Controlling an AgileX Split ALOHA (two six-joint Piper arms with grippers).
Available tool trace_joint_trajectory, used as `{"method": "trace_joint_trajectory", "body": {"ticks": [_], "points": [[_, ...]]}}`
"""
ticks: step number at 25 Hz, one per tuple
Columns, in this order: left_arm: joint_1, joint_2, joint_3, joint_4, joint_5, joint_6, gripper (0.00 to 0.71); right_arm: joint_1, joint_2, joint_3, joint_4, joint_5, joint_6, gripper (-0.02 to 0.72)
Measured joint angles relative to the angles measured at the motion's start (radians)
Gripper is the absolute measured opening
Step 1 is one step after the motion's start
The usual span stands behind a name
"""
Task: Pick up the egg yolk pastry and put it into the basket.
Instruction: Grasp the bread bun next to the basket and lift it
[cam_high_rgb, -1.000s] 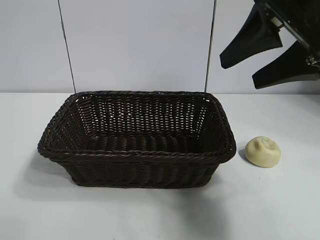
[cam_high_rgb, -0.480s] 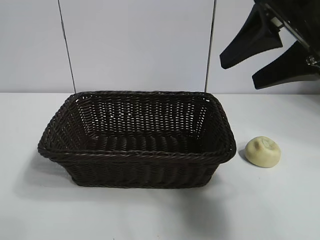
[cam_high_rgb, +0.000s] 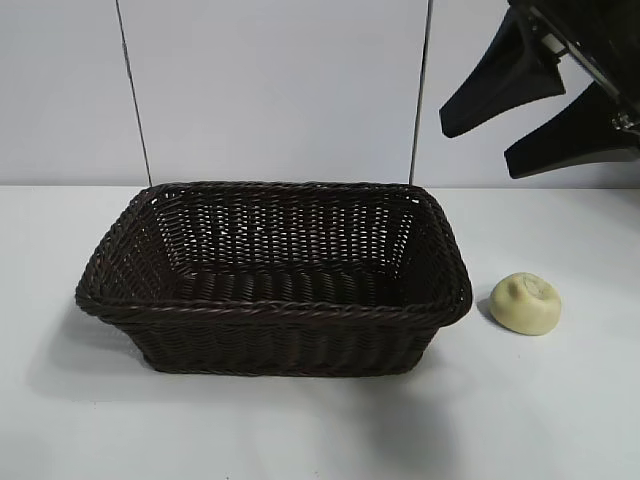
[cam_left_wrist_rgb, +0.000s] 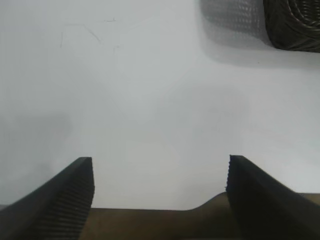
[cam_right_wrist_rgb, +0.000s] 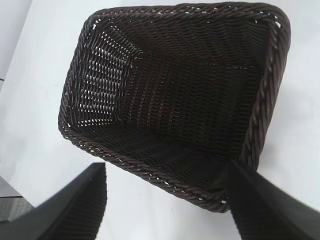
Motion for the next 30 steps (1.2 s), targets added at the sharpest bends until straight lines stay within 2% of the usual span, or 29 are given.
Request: {"method": "trace_joint_trajectory", "body": {"ticks": [9,13,19,25,30], "points": [[0.000,-0.313,0.001,0.000,0.004,-0.001,0.539,0.000,0.000,0.000,-0.001,0.014,0.053,0.496],[0.000,-0.338,0.000,0.000,0.012,-0.001,0.539,0.000,0.000,0.000,-0.024,0.015,0.097,0.496],[0.000,-0.338,0.000,0.001,0.014,-0.003,0.539,-0.050,0.000,0.000,-0.130,0.018,0.175,0.498],[0.000,-0.338,0.000,0.002,0.014,-0.003,0.539,-0.163,0.000,0.000,-0.248,0.026,0.230,0.530],[0.000,-0.338,0.000,0.002,0.015,-0.003,0.539,-0.270,0.020,-0.025,-0.302,0.058,0.252,0.537]]}}
